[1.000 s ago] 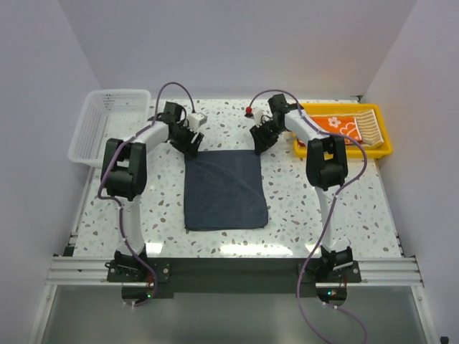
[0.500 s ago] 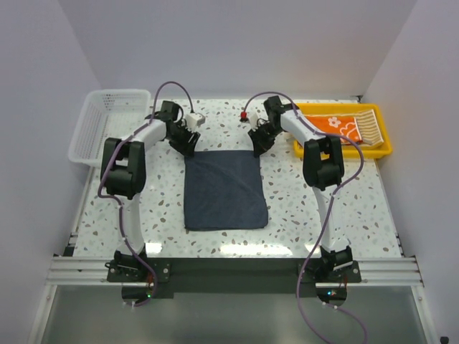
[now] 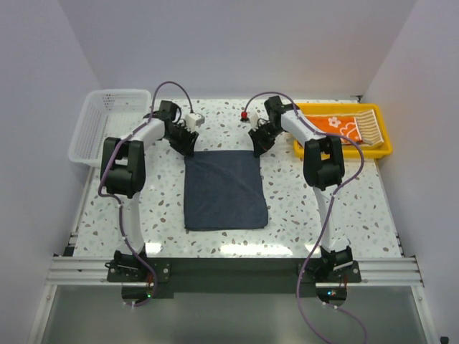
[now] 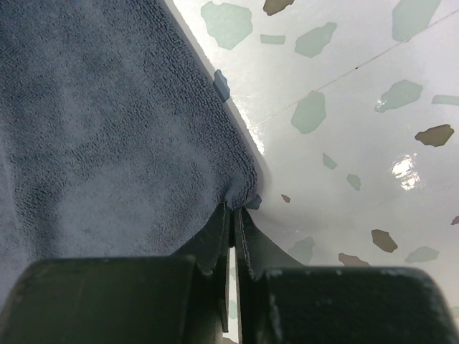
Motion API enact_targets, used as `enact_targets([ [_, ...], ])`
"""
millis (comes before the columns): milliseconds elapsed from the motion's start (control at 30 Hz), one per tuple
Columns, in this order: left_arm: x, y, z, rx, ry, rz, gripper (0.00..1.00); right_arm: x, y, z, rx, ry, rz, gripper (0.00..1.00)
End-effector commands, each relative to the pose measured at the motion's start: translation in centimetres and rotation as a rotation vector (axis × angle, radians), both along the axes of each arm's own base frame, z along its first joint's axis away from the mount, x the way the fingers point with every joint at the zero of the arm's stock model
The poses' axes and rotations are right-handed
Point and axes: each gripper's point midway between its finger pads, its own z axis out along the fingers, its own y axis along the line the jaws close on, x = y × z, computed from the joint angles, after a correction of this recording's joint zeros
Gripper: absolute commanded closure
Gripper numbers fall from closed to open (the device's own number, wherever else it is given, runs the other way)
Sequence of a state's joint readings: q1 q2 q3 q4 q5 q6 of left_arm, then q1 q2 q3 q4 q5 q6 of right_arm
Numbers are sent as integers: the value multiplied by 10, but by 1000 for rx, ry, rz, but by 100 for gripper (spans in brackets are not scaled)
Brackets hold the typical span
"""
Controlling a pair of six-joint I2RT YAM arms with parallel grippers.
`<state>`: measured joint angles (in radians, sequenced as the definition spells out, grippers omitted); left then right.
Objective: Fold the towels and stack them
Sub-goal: Fold the towel
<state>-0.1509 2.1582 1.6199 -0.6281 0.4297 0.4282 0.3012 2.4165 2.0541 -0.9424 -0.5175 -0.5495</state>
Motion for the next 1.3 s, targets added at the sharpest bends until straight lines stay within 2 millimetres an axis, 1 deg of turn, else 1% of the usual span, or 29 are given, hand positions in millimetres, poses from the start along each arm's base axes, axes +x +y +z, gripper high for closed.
enact_targets([
  [0, -29, -4, -22, -16, 138, -36, 54, -8, -3, -8, -21, 27, -2, 100],
  [100, -37, -2, -27, 3, 170, -41, 55, -8, -3, -8, -21, 29, -5, 100],
  [167, -37, 1, -29, 18, 170, -36, 58, -8, -3, -7, -21, 22, -3, 100],
  [233, -36, 3, -29, 30, 165, -35, 69, -6, -3, -4, -22, 14, -7, 100],
  [333, -31, 7, -29, 51, 146, -30, 81, -2, -3, -1, -20, -3, -19, 100],
  [400, -22, 10, -27, 72, 120, -21, 89, 7, -1, 3, -16, -34, -35, 100],
  [433, -20, 13, -25, 79, 116, -16, 97, 11, -2, 6, -20, -45, -53, 100],
  [467, -15, 13, -21, 83, 107, -13, 100, 15, -1, 11, -17, -61, -60, 100],
  [500, -6, 10, -8, 70, 76, -10, 100, 22, 0, 22, -9, -86, -68, 100],
  [567, 5, 5, 13, 36, 19, -9, 100, 32, 5, 48, 17, -145, -85, 100],
  [600, 12, 2, 35, 20, -37, 3, 100, 38, 5, 61, 25, -184, -96, 100],
  [633, 21, 0, 51, 8, -91, 7, 100, 44, 2, 87, 29, -244, -132, 100],
  [667, 25, 1, 65, 6, -132, 16, 100, 53, 2, 102, 36, -301, -147, 100],
  [700, 33, 1, 93, -2, -210, 29, 100, 57, 1, 119, 43, -343, -159, 100],
  [733, 35, 2, 107, -2, -248, 33, 100, 59, 1, 135, 53, -379, -174, 100],
  [767, 36, 4, 121, 3, -280, 43, 100, 62, -3, 166, 61, -453, -192, 100],
  [800, 38, 5, 147, -4, -347, 53, 100, 64, -3, 183, 72, -491, -200, 100],
  [867, 39, 7, 171, -5, -407, 70, 100, 65, -5, 215, 92, -566, -225, 100],
  [900, 37, 8, 193, -19, -467, 81, 100, 62, -10, 241, 102, -620, -241, 100],
  [967, 33, 9, 211, -24, -511, 90, 100, 56, -13, 266, 122, -670, -252, 100],
  [1000, 26, 6, 227, -38, -545, 87, 100, 48, -16, 284, 135, -699, -259, 100],
  [1033, 22, 5, 236, -45, -566, 86, 100, 44, -17, 291, 141, -714, -259, 100],
  [1067, 13, 5, 247, -48, -592, 84, 100, 39, -18, 295, 145, -718, -256, 100],
  [1100, 7, 1, 253, -51, -607, 77, 100, 33, -20, 294, 144, -712, -255, 100],
  [1133, 3, 1, 259, -51, -630, 80, 100, 23, -23, 308, 151, -737, -257, 100],
  [1167, -2, 1, 263, -48, -644, 80, 100, 16, -25, 312, 156, -745, -257, 100],
  [1200, -14, 0, 270, -55, -665, 78, 100, 10, -28, 304, 146, -728, -258, 100],
  [1233, -21, -1, 275, -62, -674, 80, 100, -4, -31, 321, 162, -763, -258, 100],
  [1267, -27, -1, 277, -61, -682, 85, 100, -11, -33, 324, 168, -769, -255, 100],
])
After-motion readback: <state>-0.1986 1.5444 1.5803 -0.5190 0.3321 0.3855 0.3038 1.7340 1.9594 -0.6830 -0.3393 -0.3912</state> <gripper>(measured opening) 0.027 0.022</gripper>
